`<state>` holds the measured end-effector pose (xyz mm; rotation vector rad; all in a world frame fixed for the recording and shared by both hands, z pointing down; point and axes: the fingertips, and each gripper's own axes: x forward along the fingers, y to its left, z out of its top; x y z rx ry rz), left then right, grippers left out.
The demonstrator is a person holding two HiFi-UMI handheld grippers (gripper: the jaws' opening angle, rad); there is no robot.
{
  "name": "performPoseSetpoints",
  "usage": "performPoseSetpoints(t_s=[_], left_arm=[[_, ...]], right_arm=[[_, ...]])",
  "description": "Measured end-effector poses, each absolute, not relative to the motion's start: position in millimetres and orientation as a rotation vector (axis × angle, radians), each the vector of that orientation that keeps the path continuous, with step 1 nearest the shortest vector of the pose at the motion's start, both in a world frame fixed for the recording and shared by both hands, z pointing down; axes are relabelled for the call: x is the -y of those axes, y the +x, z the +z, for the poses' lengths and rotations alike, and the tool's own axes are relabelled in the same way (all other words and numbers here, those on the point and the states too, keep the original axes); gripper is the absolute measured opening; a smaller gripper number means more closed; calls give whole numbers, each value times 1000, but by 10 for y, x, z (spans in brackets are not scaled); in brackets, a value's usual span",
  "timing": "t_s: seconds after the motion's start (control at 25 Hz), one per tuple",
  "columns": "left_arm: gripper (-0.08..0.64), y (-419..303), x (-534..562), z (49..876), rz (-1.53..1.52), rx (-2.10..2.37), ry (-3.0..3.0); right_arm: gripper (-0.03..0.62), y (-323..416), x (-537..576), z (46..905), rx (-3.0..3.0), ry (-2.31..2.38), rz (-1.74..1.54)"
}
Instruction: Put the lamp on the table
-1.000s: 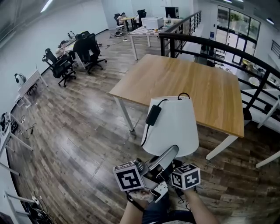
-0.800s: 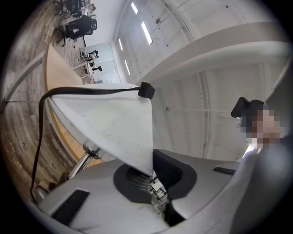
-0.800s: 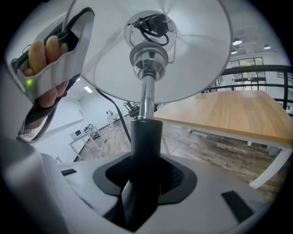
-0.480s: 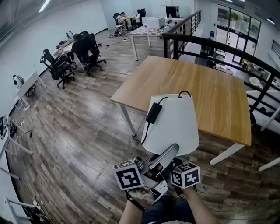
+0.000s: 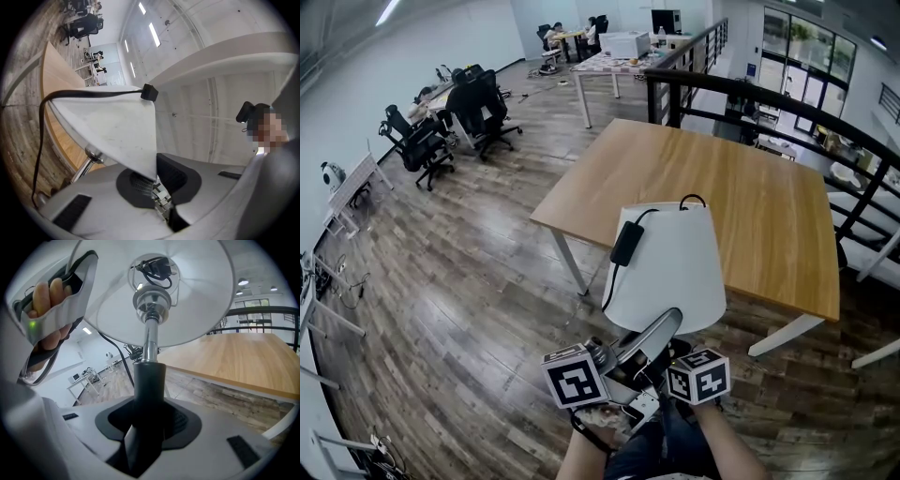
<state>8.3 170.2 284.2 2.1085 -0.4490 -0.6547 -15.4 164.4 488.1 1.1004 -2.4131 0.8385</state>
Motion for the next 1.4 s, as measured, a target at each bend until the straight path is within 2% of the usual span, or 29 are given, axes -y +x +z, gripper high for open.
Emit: performPoseSetpoints(t_s=[0.72, 1.4], left_arm=[[11, 134, -651, 3103, -662, 499, 2110], [11, 211, 873, 2839, -678, 593, 2116]], right_arm=[[164, -141, -613, 5129, 2433, 1036, 837], [164, -129, 903, 4865, 2468, 928, 827]])
